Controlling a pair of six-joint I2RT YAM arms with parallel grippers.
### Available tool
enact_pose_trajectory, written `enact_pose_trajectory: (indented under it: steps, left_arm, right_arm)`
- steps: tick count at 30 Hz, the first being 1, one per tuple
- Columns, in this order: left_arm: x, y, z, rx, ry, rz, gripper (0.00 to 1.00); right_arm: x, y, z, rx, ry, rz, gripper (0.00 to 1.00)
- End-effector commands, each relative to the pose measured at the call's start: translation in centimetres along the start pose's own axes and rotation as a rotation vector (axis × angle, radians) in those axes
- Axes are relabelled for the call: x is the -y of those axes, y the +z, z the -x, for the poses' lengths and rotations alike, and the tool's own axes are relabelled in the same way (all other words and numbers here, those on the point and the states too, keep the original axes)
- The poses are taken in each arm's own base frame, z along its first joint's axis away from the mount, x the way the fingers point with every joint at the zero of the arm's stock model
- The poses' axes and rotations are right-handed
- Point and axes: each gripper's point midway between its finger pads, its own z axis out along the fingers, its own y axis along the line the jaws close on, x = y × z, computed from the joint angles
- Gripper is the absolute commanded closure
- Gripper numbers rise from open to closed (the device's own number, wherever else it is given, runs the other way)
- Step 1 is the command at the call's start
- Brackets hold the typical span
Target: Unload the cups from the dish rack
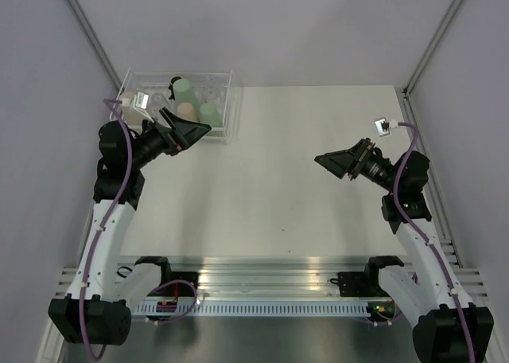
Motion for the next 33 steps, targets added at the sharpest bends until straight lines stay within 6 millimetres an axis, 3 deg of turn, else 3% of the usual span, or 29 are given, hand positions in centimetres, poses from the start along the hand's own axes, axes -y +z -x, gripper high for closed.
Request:
enact_pose_trajectory:
  steps: [1,6,7,9,10,12,17,22,25,28,29,31,33]
  left_arm:
    - [0.4,-1.0,1.1,0.064,0.083,0.026,0.00]
    - [-1.1,-0.4,1.4,0.056,0.107,0.080,0.00]
    - [-2.5,0.1,1.8,0.073,0.088,0.132,0.00]
    - [-3.0,0.7,3.3,0.108,0.097,0.173,0.00]
    - [-5.0,1.7,3.9,0.112,0.077,0.236,0.00]
    - [-5.2,2.7,5.9,0.134,0.082,0.264,0.00]
    - [-10.0,6.7,8.4,0.145,0.080,0.414,0.00]
    - [-14.7,7.8,10.6,0.173,0.251,0.674,0.00]
    - [-16.1,8.0,12.0,0.189,0.316,0.784,0.00]
    - [-19.2,7.8,12.1,0.158,0.385,0.921,0.00]
    - [-19.3,7.9,12.7,0.165,0.400,0.946,0.00]
    - [-21.8,8.0,11.9,0.113,0.415,1.022,0.00]
    - [-22.7,8.8,11.3,0.086,0.403,1.022,0.01]
  right_arm:
    - [-0.3,-0.1,0.1,0.003,-0.013,0.007,0.02]
    - [0.3,0.0,-0.2,0.012,-0.009,0.004,0.02]
    - [0.3,-0.1,-0.3,0.013,-0.006,0.008,0.02]
    - [0.8,-0.1,-0.6,0.020,-0.006,0.001,0.02]
    - [1.4,-0.2,-0.8,0.021,-0.003,-0.021,0.02]
    - [2.3,-0.2,-1.0,0.029,-0.006,-0.068,0.02]
    - [4.1,-0.7,-2.4,-0.033,-0.032,-0.176,0.02]
    - [4.7,-1.2,-3.3,-0.064,-0.041,-0.209,0.02]
    - [5.0,-1.4,-3.7,-0.069,-0.035,-0.215,0.02]
    - [5.2,-1.4,-4.0,-0.079,-0.029,-0.213,0.02]
    - [5.2,-1.4,-4.2,-0.079,-0.028,-0.213,0.02]
    - [5.5,-1.7,-4.8,-0.097,-0.013,-0.229,0.02]
    - [5.7,-1.9,-5.0,-0.100,-0.012,-0.239,0.02]
